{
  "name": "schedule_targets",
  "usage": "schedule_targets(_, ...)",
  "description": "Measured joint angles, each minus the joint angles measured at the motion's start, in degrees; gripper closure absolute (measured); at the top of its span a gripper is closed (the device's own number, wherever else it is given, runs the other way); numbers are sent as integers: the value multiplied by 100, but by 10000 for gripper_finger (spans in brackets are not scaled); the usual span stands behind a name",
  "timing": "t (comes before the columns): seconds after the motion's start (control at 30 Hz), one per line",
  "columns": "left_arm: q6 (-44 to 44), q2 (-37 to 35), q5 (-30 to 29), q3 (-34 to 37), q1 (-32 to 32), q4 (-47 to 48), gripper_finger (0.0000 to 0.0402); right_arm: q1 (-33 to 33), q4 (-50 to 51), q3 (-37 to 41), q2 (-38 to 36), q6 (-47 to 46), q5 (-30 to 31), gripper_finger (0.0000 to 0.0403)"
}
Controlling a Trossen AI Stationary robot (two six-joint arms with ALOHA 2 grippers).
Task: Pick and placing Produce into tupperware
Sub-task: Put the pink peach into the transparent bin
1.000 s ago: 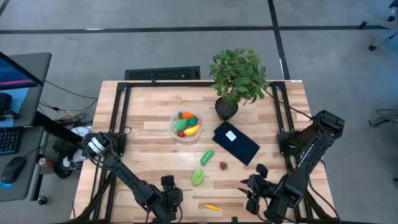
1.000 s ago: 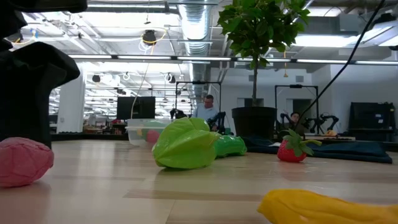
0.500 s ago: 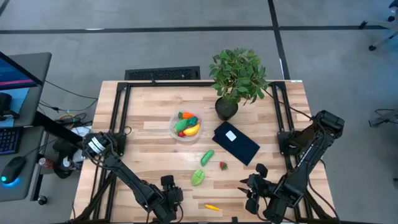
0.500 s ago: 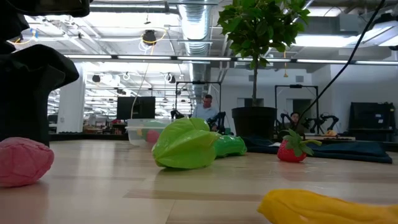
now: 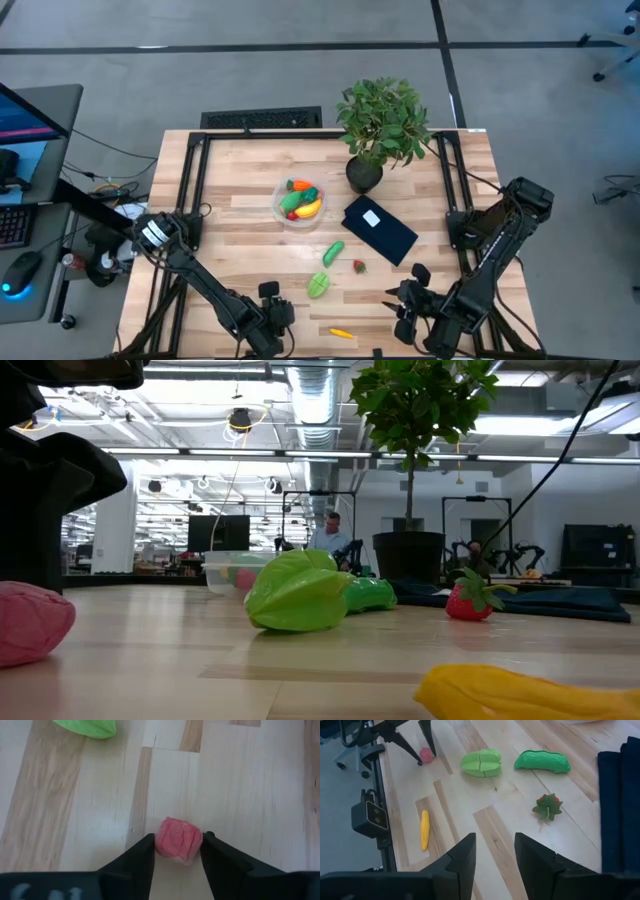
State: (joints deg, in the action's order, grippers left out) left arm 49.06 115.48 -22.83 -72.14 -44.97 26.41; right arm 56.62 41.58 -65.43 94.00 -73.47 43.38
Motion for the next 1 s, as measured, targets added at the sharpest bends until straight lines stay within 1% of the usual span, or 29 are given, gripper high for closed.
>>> schedule_targets(0.3,-9,0,-59,0,0,2,264,0,-1,0,0,-6,0,275)
schedule_targets(0.57,-24,-65,-271,0,122,173,265,0,-4,0,0,-13,0,275)
schedule_targets(0.63,-28,-138,-487,0,189,360,265,2,-18,0,0,-17,0,275)
schedule_targets(0.83,3,-578,-1409,0,436,1307,265,40,-63,0,0,-72,-2,275)
schedule_targets(1.0,0,-986,-1979,0,750,2010,265,74,-41,0,0,-68,0,275)
